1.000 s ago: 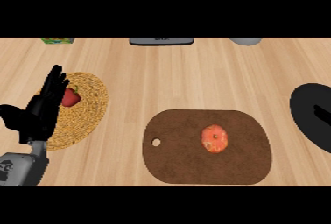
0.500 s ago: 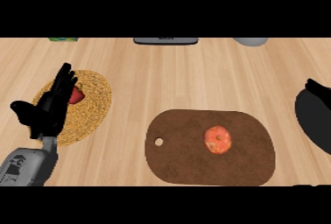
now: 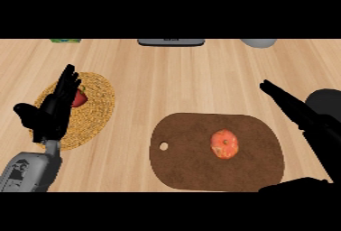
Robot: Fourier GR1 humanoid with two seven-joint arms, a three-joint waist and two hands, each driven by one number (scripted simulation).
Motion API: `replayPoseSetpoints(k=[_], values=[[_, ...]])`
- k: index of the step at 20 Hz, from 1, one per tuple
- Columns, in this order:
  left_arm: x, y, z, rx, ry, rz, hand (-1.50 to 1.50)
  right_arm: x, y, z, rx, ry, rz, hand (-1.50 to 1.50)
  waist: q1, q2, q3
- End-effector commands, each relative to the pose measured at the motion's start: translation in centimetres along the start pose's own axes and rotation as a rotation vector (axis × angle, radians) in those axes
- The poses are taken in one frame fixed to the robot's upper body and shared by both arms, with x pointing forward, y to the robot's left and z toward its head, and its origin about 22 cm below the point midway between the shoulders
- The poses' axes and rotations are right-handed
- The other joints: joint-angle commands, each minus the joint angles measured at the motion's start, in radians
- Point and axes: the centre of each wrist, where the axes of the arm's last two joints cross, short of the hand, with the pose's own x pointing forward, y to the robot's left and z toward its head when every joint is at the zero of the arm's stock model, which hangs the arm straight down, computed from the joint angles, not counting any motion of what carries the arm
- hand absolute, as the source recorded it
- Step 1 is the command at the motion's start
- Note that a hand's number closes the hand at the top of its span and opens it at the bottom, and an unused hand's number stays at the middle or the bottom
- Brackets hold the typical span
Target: Pick the squash from the cutting board and place it in the pan
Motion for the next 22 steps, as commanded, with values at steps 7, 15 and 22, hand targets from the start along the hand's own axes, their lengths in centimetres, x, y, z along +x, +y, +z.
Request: replayPoseSetpoints(k=[7,15,22], values=[[-0.2,0.2,1.0,-0.001,0.002,0.0,0.0,-1.7,3.1,-2.2,0.012,0.134,0.004,-1.5,-0.006,-0.001,0.001],[0.5,0.4,-0.3,0.006,-0.004,0.005,0.0,-4.0,3.8,-2.5,0.09,0.215,0.055,-1.5,-0.01,-0.001,0.001],[-0.4,1.6,0.8,0.012,0.014,0.009,0.0,-3.2,6.8,-5.5,0.178,0.184,0.07,-1.5,-0.003,0.0,0.001]])
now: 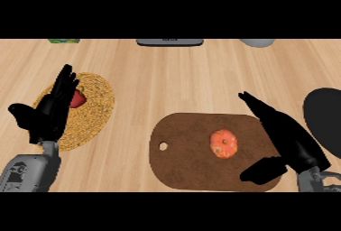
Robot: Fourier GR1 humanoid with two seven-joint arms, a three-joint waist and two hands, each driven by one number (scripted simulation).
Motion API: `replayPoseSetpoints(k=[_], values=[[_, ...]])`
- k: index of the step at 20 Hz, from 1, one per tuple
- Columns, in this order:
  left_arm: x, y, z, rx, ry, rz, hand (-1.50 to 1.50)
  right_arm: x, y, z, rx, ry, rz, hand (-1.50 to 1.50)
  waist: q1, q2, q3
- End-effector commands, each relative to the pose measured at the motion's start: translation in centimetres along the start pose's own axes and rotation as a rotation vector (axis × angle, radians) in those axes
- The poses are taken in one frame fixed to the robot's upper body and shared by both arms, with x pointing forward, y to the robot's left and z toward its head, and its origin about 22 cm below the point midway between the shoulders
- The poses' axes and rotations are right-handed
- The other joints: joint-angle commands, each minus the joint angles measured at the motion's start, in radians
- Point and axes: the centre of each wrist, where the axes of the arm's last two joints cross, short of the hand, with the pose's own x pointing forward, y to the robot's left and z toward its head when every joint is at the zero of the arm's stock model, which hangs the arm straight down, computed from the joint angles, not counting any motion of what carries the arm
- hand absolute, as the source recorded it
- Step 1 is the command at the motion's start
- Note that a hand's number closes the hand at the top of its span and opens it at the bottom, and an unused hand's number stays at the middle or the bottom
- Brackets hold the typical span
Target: Pick the squash from the cutting board and place it in the pan
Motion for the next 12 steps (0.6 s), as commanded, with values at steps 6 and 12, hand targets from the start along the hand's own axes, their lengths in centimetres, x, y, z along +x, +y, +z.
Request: replayPoseSetpoints(k=[6,12], values=[[0.7,1.8,0.3,0.0,-0.006,-0.007,0.0,1.7,1.1,-2.1,0.057,0.012,0.061,-1.5,0.003,-0.001,0.0],[0.1,0.5,-1.5,0.0,0.003,-0.002,0.0,1.1,2.2,-3.0,0.107,0.097,0.204,-1.5,-0.002,0.0,-0.001]])
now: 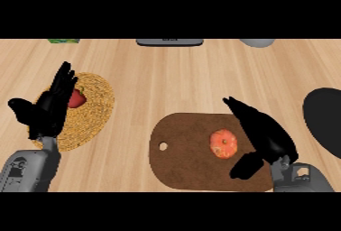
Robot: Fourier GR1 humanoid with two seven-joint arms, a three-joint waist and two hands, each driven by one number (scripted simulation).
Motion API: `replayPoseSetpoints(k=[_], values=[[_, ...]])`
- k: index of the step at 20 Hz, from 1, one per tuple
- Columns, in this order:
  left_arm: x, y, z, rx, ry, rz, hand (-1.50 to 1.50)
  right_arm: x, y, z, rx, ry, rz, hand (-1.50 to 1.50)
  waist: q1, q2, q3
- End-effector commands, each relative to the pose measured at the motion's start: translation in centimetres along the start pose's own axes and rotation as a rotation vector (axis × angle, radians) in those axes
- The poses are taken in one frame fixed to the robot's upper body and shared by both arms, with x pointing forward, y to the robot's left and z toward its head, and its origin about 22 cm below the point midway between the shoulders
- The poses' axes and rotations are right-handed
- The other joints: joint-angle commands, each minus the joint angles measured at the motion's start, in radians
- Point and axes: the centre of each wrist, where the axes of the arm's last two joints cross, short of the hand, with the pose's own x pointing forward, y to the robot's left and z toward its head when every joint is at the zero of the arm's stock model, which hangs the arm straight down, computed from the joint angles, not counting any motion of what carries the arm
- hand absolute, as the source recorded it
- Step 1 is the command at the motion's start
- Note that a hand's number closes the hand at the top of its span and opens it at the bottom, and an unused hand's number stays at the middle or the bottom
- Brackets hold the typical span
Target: Pick the squash from the cutting board and place it in the pan
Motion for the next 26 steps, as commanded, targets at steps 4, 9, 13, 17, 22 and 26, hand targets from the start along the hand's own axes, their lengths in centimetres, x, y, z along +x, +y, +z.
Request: replayPoseSetpoints(k=[4,9,13,17,22,26], values=[[0.6,-0.1,0.1,0.006,0.008,-0.004,0.0,1.1,1.6,-2.0,0.05,0.068,0.108,-1.5,0.001,0.0,0.0],[-0.4,-0.8,1.1,-0.006,0.009,-0.004,0.0,-0.8,2.2,-1.8,0.074,0.102,0.113,-1.5,-0.001,-0.001,0.0],[0.1,-0.2,-0.3,-0.014,-0.01,0.013,0.0,0.7,4.8,-2.7,0.087,0.086,0.104,-1.5,-0.001,0.0,0.0],[-0.1,1.7,0.7,-0.038,-0.009,0.014,0.0,1.1,3.4,-3.8,0.097,0.103,0.137,-1.5,0.001,0.0,0.0],[-0.1,-1.2,-0.8,-0.018,0.006,0.006,0.0,-0.4,4.2,-4.6,0.144,0.126,0.177,-1.5,-0.002,0.0,0.0],[-0.9,-0.5,-0.2,-0.015,0.013,0.004,0.0,1.4,6.4,-5.6,0.176,0.139,0.155,-1.5,-0.001,0.0,0.0]])
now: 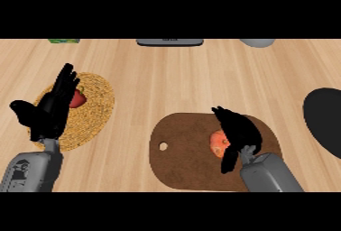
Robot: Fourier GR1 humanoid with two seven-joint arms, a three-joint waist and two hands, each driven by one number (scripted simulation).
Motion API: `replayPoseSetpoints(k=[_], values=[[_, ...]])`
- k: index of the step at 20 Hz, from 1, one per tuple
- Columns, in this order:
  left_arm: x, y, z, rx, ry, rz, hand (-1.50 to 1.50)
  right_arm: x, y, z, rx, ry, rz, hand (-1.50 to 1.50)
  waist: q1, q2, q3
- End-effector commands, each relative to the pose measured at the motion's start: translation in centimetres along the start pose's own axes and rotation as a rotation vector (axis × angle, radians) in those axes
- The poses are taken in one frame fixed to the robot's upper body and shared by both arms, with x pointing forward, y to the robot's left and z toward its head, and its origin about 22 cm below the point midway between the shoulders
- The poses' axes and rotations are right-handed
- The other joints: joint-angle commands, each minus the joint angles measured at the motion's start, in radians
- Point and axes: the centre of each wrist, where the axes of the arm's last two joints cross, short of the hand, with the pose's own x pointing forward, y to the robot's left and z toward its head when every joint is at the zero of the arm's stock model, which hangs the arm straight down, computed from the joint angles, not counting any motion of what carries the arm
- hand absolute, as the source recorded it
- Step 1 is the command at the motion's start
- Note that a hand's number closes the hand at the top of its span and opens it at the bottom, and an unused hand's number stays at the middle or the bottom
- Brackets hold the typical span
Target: Pick the squash from the cutting board and place it in the pan
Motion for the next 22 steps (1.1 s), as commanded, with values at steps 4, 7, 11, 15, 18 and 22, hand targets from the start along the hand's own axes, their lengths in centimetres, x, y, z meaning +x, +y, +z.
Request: replayPoseSetpoints(k=[4,7,11,15,18,22], values=[[-0.8,-1.1,0.6,0.0,-0.002,-0.002,0.0,-1.8,1.4,-1.8,0.064,-0.046,0.002,1.5,0.001,0.0,0.0],[0.4,-0.8,0.2,0.007,-0.015,-0.02,0.0,-0.6,1.0,-0.1,0.048,-0.15,0.062,1.5,-0.001,-0.001,0.0],[-0.2,-0.5,1.3,0.002,0.005,-0.004,0.0,-2.3,1.5,-1.7,0.027,-0.136,0.054,1.5,0.001,0.0,0.0],[-1.9,-0.5,1.5,0.005,-0.004,0.0,0.0,-2.1,2.8,0.6,0.015,-0.158,0.056,1.5,-0.004,-0.001,0.0],[-0.4,1.4,0.0,0.008,-0.002,0.001,0.0,-1.3,2.3,0.9,-0.107,-0.124,0.03,1.5,-0.005,-0.001,0.0],[-1.0,0.9,0.9,0.049,0.012,-0.014,0.0,-5.8,5.8,8.8,-0.046,-0.273,0.105,1.5,-0.041,-0.01,0.0]])
